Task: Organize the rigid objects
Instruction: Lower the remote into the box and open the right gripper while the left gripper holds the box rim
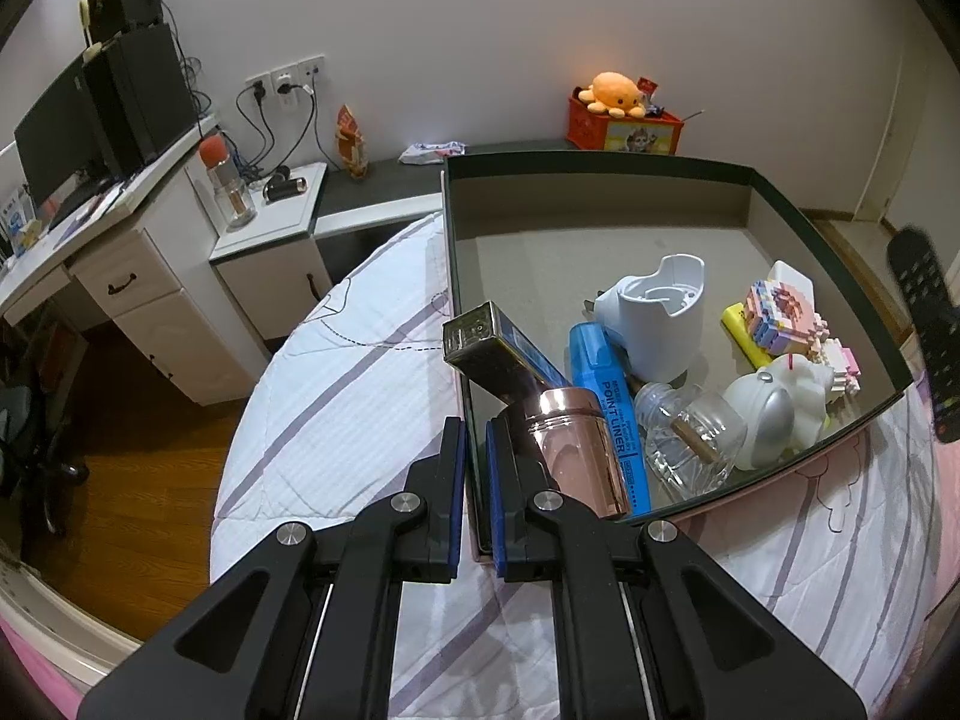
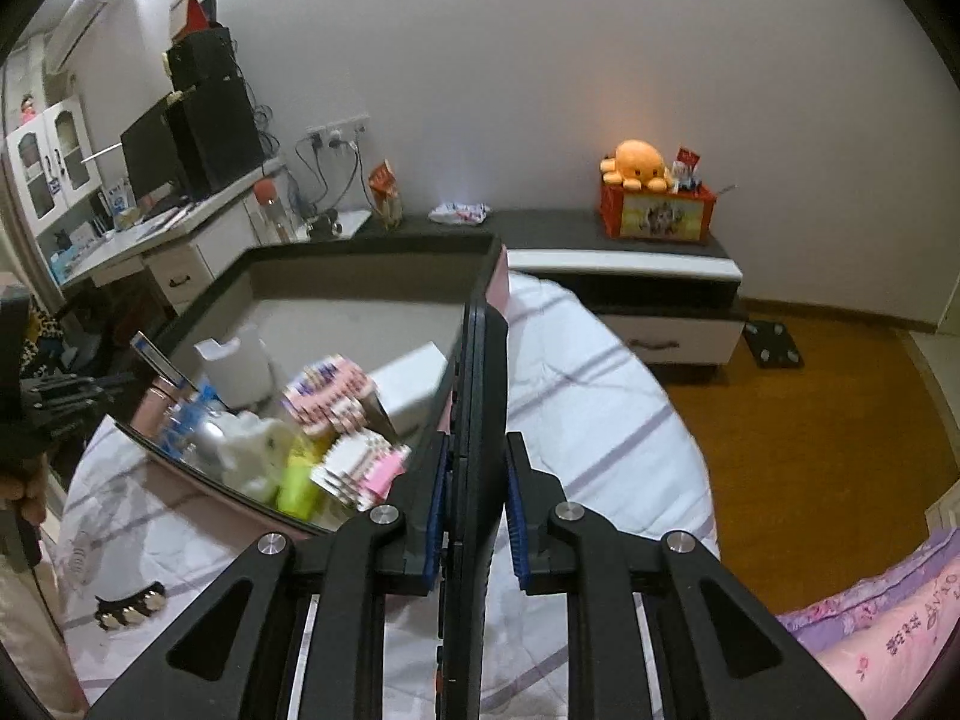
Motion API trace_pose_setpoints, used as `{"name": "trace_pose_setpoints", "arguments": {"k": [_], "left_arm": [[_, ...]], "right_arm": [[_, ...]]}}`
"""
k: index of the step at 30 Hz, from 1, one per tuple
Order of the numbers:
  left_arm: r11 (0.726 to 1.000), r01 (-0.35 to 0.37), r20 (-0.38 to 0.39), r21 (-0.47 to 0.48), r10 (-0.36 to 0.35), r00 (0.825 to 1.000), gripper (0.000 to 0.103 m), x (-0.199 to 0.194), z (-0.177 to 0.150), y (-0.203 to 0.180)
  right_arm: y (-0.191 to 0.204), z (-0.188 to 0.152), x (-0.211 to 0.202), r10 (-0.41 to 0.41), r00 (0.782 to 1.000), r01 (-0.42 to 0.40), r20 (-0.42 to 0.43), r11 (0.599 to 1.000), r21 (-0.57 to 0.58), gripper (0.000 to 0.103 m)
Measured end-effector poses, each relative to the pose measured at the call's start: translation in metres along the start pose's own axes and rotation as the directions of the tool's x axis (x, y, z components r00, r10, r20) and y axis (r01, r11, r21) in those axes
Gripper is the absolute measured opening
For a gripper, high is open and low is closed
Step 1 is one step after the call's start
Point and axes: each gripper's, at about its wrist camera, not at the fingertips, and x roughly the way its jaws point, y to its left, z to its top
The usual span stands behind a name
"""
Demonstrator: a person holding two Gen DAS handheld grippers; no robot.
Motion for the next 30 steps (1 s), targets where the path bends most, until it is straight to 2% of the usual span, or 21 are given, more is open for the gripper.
{"name": "trace_pose_setpoints", "arguments": {"k": [5, 11, 18, 30], "left_arm": [[1.0, 0.0, -0.001, -0.002, 0.0, 1.0, 0.007, 0.0, 0.0, 0.0], [1.0, -0.001, -0.003, -0.002, 0.001, 1.0, 0.007, 0.0, 0.0, 0.0], [1.0, 0.006, -0.006, -0.001, -0.006, 1.0, 0.007, -0.001, -0.001, 0.002], [1.0, 0.0, -0.004, 0.019, 0.001, 1.0, 0.007, -0.001, -0.001, -0.001]], "right_arm": [[0.015, 0.024, -0.011, 0.033, 0.998, -0.032, 0.046, 0.999, -0.028, 0.017], [0.038, 0.043, 0.016, 0.075, 0.997, -0.074, 0.009, 0.996, -0.058, 0.017], [0.059, 0.041, 0.052, 0.091, 0.993, -0.098, -0.07, 0.99, -0.097, 0.017], [0.072, 0.043, 0.071, 0.137, 0.986, -0.151, -0.096, 0.976, -0.157, 0.017]]}}
